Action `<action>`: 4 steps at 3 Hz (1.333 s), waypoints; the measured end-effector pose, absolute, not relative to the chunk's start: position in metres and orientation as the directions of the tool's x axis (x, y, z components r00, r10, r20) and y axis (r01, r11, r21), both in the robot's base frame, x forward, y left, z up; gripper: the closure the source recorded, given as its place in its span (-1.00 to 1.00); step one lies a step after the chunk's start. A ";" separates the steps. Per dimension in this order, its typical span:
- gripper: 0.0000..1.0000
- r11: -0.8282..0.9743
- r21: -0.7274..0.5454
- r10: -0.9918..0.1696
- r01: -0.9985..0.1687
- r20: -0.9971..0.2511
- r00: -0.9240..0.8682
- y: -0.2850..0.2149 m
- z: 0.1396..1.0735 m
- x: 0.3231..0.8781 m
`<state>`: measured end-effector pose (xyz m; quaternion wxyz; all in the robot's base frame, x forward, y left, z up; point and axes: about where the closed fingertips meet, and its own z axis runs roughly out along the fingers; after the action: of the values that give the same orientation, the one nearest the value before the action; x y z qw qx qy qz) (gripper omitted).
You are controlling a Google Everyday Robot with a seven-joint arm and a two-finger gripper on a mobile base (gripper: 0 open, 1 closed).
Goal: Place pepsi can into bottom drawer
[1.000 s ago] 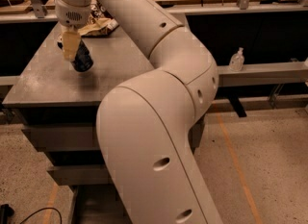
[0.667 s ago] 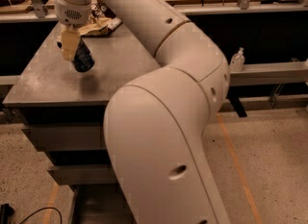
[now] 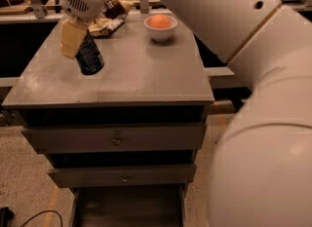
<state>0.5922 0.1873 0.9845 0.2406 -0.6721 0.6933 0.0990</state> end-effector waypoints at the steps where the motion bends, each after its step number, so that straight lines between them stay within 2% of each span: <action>1: 1.00 0.178 -0.156 -0.843 -0.972 -0.533 -0.069 0.169 0.988 0.550; 3: 1.00 0.199 -0.236 -0.779 -0.951 -0.627 -0.008 0.147 0.963 0.473; 4: 1.00 0.214 -0.236 -0.780 -0.948 -0.626 -0.021 0.148 0.904 0.453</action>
Offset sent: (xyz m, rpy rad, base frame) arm -0.1396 -0.0537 -0.1155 0.1895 -0.0330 -0.1079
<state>0.4533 0.1485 0.9043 0.3355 -0.6140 0.7033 0.1254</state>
